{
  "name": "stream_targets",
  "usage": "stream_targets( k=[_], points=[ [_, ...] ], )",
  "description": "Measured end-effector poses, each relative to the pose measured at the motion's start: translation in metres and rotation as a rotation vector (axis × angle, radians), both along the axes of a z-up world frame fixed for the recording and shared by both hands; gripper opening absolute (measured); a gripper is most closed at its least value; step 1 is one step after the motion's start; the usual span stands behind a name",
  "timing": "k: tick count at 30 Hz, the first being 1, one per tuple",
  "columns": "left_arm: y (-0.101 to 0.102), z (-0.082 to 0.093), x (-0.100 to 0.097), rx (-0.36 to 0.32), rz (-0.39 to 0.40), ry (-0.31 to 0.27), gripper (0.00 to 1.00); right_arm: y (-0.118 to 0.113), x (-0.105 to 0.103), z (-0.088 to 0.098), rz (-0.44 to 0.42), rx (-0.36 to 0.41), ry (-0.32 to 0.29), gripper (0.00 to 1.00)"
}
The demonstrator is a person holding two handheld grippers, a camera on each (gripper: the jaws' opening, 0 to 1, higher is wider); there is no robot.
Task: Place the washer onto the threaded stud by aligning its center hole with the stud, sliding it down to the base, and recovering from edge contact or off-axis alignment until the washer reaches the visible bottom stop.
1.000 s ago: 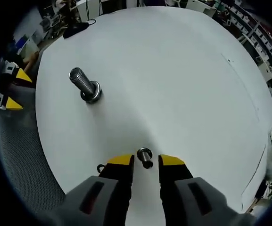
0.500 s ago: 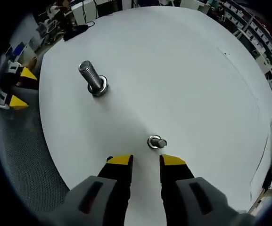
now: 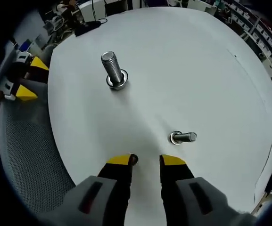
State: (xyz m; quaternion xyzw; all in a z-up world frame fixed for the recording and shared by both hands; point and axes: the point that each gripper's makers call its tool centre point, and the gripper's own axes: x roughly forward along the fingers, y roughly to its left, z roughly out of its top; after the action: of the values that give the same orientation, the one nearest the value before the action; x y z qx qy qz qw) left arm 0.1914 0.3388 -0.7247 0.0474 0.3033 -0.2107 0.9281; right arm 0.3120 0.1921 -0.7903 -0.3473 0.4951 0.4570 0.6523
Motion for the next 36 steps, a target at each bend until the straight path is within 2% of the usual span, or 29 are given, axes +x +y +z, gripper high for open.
stream_targets(
  k=[7, 19, 36],
  points=[
    [0.000, -0.001, 0.000, -0.001, 0.002, 0.001, 0.25, 0.001, -0.010, -0.004, 0.029, -0.001, 0.017, 0.25],
    [0.000, -0.001, 0.000, 0.000, 0.003, 0.001, 0.25, -0.002, -0.014, -0.013, 0.057, -0.032, 0.021, 0.23],
    [0.001, 0.002, 0.001, -0.001, 0.006, -0.017, 0.25, 0.001, -0.015, -0.013, 0.125, -0.048, -0.017, 0.16]
  ],
)
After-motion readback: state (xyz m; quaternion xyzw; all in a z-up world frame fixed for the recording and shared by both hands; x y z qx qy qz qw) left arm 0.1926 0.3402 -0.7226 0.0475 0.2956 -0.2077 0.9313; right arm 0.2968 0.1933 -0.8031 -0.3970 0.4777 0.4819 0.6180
